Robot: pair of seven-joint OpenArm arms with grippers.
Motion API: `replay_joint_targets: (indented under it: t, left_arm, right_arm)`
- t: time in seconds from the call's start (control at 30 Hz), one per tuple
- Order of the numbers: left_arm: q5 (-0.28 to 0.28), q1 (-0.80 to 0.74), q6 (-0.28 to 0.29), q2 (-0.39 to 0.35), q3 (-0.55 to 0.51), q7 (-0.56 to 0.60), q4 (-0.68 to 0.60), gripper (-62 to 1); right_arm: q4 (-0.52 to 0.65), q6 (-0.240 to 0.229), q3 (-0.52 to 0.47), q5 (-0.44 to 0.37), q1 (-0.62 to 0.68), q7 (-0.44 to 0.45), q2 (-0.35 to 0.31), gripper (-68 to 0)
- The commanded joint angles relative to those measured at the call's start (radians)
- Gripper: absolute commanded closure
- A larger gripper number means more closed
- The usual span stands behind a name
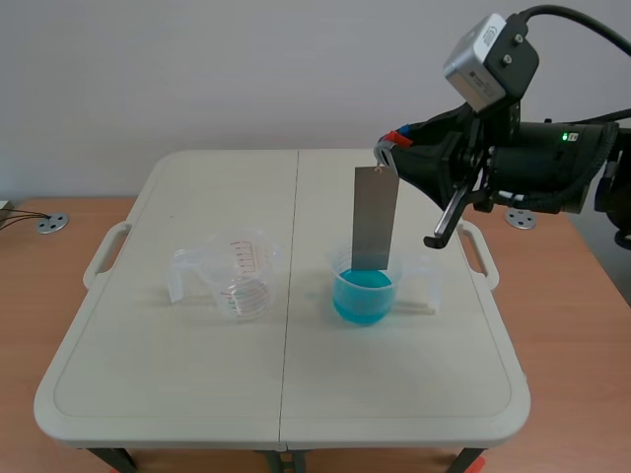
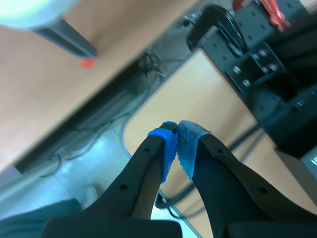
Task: Hold the metal plate by the orange handle, dip it into the blue solution, take it out and point at it, then put the plate back in the beaker on the left.
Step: 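Hold the plate still in the solution, then raise the plate and point at it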
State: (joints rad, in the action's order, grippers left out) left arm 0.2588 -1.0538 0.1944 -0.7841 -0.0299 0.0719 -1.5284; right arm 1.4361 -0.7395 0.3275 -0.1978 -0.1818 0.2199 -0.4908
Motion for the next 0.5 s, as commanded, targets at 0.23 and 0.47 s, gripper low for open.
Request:
replay_joint_targets:
  t: [0.23,0.47]
  left_arm:
    - [-0.001,0.249,0.003,0.002,-0.092,0.007,-0.020,-2.7]
    - [-0.001,0.481,0.049,0.002,-0.092,0.030,-0.024,-2.7]
  right_arm:
    - [0.097,-0.006,-0.016,-0.012,-0.015,0.011,-0.039,-1.5]
    - [0.142,-0.006,-0.050,-0.015,-0.014,0.011,-0.038,-1.5]
